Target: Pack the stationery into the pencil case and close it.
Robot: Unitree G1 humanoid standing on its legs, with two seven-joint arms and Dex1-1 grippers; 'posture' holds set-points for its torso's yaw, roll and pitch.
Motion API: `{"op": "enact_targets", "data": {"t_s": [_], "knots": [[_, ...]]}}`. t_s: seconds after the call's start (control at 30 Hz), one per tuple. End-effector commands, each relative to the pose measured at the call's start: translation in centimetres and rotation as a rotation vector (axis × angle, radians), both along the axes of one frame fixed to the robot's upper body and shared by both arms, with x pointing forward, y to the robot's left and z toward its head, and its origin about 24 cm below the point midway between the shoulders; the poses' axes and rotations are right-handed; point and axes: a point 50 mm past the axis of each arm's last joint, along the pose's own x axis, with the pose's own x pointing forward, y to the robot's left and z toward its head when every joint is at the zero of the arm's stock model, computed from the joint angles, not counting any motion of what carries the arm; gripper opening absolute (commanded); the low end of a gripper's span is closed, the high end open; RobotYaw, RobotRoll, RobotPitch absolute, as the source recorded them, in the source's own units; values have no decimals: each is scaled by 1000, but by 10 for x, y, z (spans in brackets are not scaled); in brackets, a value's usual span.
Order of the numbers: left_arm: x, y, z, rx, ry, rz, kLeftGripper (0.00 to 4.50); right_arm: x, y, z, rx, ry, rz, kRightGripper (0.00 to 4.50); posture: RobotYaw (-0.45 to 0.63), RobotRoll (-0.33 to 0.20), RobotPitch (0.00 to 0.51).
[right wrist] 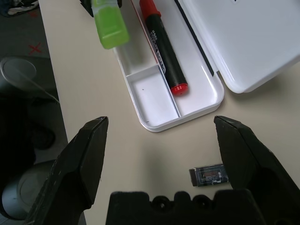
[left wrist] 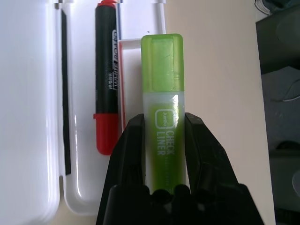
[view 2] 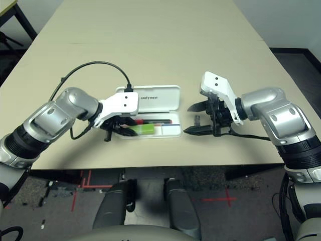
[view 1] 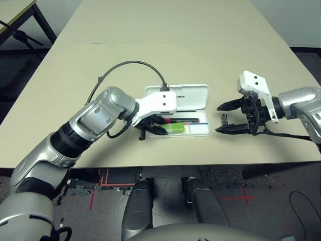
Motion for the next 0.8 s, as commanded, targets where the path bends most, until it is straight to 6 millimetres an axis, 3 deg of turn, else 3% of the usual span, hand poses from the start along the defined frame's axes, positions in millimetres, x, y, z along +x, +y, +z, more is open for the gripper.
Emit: {"op": "enact_targets", "data": {"t_s": [0.03,0.7,0.8], "knots": [[4,-1,-5,21,-2,-7,1074,-3,1,-3,-24,5,10,4500,-9,0,169],[13,-8,-11,27,-18,-4,1074,-4,1,-7,-36,3,3,4500,-24,0,175],[11,-6,-10,29,-13,-8,2133,-4,1,-7,-36,2,2,4500,-22,0,172]]}}
